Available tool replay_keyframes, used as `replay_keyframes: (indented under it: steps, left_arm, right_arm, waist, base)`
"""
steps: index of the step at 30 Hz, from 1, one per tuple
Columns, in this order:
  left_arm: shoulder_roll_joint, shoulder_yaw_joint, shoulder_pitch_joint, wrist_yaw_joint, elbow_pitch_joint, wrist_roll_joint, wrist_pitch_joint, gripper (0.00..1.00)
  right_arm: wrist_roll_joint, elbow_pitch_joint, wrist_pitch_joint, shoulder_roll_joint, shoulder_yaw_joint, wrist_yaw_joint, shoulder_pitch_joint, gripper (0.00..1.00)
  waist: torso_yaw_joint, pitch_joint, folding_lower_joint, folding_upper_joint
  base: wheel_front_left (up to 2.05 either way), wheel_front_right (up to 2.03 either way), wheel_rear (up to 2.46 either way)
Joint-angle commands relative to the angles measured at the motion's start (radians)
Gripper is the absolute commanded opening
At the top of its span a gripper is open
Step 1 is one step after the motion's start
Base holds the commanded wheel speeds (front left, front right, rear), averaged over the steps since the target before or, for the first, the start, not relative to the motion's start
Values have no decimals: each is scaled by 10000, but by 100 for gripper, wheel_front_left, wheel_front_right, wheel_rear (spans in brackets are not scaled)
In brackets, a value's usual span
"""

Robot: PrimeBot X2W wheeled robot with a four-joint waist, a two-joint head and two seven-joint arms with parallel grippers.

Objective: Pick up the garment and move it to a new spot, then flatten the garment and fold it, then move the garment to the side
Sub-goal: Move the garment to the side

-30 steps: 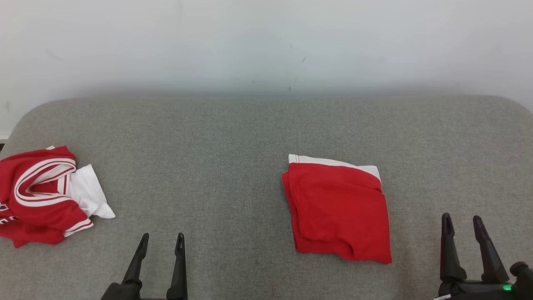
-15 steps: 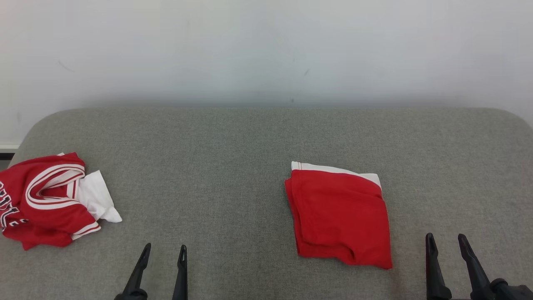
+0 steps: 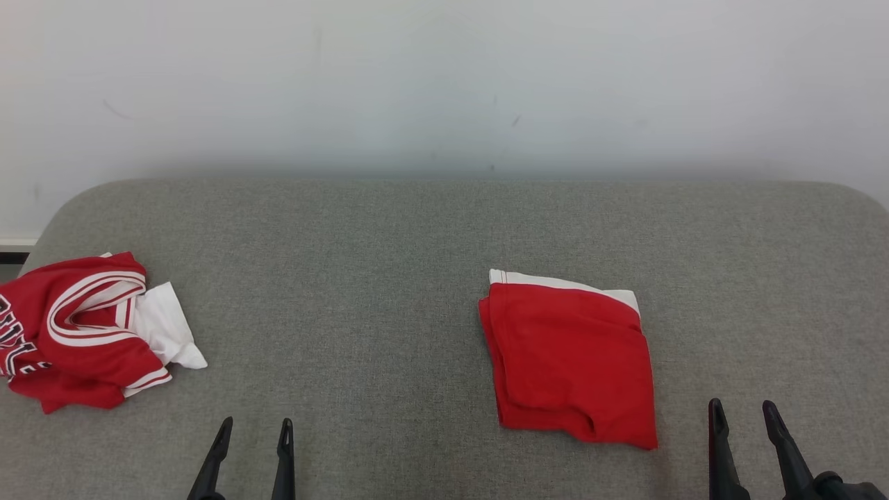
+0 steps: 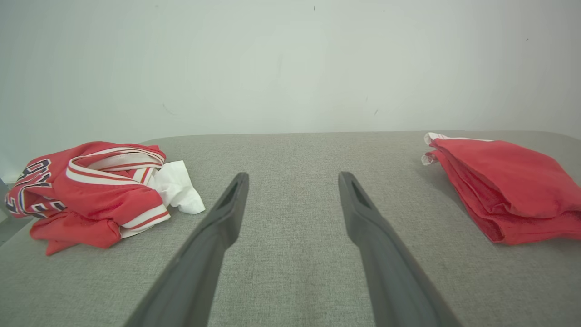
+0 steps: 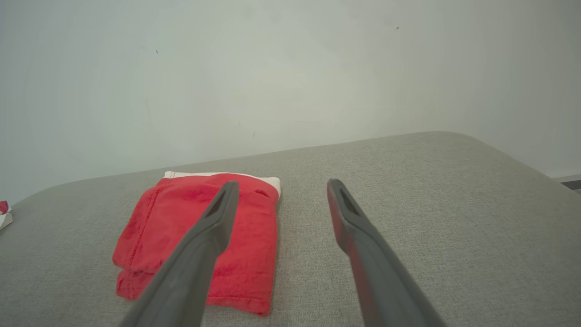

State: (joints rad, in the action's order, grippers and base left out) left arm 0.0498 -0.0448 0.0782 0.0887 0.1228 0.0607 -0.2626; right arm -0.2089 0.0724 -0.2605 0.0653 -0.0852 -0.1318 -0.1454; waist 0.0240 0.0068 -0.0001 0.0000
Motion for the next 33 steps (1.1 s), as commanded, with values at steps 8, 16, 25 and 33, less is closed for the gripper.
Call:
replay_keyframes:
  steps: [8, 16, 25, 33]
  left_arm:
    - [8, 117, 10, 20, -35, -24, -41, 100]
    - [10, 147, 39, 22, 40, 6, -41, 100]
    - [10, 165, 25, 20, 78, 21, -41, 100]
    - [9, 162, 40, 4, 109, 133, -41, 100]
  right_arm:
    - [139, 97, -42, -71, 50, 17, 7, 100]
    - [198, 194, -42, -83, 74, 17, 35, 100]
    - [272, 225, -42, -92, 102, 17, 63, 100]
    - [247, 273, -43, -52, 175, 17, 104, 100]
  waist:
    - [-40, 53, 1, 0]
    - [-86, 73, 1, 0]
    - [-116, 94, 1, 0]
    - [-142, 81, 1, 0]
  base:
    - [0, 0, 0]
    - [0, 0, 0]
    - [0, 0, 0]
    - [0, 0, 0]
